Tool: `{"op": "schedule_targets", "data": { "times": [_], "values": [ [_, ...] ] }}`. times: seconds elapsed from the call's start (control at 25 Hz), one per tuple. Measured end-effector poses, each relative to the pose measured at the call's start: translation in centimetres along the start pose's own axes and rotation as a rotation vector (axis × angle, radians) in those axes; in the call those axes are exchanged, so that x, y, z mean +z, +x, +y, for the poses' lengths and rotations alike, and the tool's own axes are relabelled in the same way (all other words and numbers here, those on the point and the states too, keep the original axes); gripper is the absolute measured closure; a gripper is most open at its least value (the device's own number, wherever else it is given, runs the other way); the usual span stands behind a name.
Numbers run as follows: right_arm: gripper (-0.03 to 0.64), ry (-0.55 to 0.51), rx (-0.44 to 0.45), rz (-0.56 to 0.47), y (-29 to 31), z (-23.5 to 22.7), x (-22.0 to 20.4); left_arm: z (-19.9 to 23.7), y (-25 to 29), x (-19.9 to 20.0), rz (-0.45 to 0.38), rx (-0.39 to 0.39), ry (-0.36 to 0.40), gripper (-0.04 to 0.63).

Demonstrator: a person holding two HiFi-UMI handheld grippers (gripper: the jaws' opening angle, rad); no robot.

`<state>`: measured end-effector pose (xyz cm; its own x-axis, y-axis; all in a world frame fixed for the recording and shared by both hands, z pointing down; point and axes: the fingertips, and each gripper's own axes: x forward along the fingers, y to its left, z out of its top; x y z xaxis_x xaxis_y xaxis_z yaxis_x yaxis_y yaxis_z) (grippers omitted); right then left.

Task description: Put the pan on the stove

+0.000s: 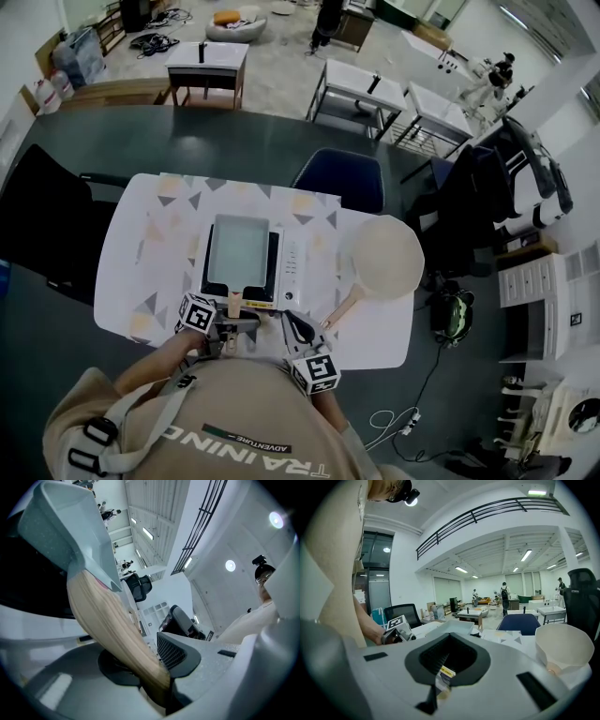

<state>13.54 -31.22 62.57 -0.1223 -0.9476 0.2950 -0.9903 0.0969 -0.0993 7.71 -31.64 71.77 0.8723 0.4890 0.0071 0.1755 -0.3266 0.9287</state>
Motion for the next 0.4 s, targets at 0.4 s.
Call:
{"op": "schedule_targets", "data": {
  "times": [0.4],
  "values": [
    [0.617, -0.006, -0.014, 0.02, 0.79, 0.47, -0.2, 0.05, -0.66, 0.81, -0.031, -0.002, 0.001, 0.479]
  ]
}}
